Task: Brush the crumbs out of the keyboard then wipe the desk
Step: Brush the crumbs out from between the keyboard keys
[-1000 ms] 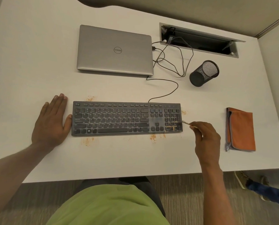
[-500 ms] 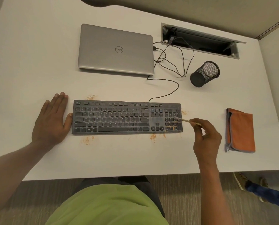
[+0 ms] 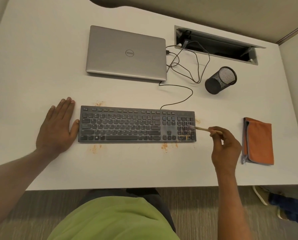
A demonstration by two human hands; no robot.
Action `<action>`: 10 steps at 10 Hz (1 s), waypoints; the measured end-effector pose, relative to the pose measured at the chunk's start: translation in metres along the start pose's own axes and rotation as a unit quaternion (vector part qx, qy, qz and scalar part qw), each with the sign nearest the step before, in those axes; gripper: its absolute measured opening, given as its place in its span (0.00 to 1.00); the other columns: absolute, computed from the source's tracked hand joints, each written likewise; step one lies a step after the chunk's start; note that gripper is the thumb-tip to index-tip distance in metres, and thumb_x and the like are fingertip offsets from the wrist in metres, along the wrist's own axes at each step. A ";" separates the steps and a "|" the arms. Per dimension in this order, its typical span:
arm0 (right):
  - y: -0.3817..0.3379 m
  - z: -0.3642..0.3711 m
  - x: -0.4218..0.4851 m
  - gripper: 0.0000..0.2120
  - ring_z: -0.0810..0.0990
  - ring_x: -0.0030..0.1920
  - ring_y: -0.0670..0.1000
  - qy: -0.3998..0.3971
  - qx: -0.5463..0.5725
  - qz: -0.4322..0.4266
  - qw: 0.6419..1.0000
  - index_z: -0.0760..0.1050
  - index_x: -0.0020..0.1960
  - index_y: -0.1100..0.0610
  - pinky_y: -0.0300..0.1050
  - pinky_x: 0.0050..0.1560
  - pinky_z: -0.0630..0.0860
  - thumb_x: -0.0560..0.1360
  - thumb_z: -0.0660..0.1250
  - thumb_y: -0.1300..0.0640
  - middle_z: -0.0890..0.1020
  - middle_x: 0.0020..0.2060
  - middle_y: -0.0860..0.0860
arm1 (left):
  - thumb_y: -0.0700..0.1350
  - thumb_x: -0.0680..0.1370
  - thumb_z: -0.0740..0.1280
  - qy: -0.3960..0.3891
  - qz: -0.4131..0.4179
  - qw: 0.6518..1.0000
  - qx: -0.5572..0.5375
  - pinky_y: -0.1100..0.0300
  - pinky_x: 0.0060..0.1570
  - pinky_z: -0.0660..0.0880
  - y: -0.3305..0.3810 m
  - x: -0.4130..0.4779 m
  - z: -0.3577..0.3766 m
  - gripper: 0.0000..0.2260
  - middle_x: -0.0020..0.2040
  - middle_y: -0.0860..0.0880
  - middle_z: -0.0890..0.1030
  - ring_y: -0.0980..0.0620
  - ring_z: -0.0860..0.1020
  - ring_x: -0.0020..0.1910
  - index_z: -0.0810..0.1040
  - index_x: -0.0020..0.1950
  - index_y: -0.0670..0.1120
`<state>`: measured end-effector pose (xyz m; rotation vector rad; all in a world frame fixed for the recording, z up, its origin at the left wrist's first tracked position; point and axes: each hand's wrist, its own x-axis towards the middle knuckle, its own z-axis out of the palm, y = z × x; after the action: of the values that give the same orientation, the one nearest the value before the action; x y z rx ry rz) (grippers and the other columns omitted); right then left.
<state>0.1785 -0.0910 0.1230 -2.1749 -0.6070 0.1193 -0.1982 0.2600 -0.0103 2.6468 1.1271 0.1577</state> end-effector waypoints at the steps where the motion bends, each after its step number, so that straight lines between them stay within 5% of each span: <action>1: 0.003 0.009 -0.003 0.07 0.84 0.52 0.51 0.024 0.014 0.032 0.999 0.84 0.57 0.56 0.43 0.57 0.79 0.82 0.69 0.59 0.87 0.49 0.52 | 0.56 0.86 0.49 0.000 0.002 1.000 -0.001 0.44 0.85 0.51 -0.001 0.000 0.000 0.32 0.87 0.46 0.55 0.48 0.52 0.87 0.53 0.88 0.44; 3: 0.010 0.009 -0.022 0.06 0.83 0.48 0.51 0.022 -0.015 0.043 0.999 0.84 0.56 0.58 0.28 0.51 0.74 0.82 0.69 0.60 0.86 0.48 0.52 | 0.56 0.86 0.49 0.000 -0.001 1.000 0.001 0.44 0.85 0.51 0.000 0.000 0.001 0.32 0.87 0.47 0.55 0.49 0.52 0.87 0.52 0.88 0.44; 4: 0.009 0.006 -0.029 0.06 0.81 0.47 0.43 0.032 -0.027 0.037 0.998 0.83 0.56 0.57 0.27 0.50 0.72 0.82 0.69 0.57 0.86 0.48 0.52 | 0.55 0.86 0.49 0.001 0.002 1.000 0.002 0.44 0.85 0.51 -0.001 0.000 0.000 0.32 0.87 0.47 0.55 0.49 0.52 0.87 0.52 0.88 0.44; 6: 0.001 0.022 -0.019 0.09 0.83 0.48 0.48 0.076 0.012 0.047 0.996 0.84 0.58 0.60 0.29 0.51 0.74 0.82 0.70 0.57 0.86 0.49 0.52 | 0.55 0.86 0.50 0.000 0.002 1.000 0.000 0.45 0.85 0.51 0.000 0.000 0.000 0.32 0.87 0.47 0.55 0.49 0.52 0.87 0.52 0.88 0.44; 10: 0.000 0.012 -0.029 0.08 0.78 0.44 0.43 0.084 -0.005 0.054 0.995 0.83 0.57 0.59 0.32 0.48 0.74 0.83 0.68 0.56 0.83 0.45 0.51 | 0.55 0.86 0.50 0.004 0.005 1.000 -0.003 0.44 0.85 0.51 -0.001 0.001 0.000 0.32 0.87 0.46 0.56 0.48 0.53 0.87 0.53 0.88 0.44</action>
<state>0.1498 -0.0954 0.1117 -2.1997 -0.3952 -0.0100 -0.1982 0.2613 -0.0104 2.6497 1.1132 0.1724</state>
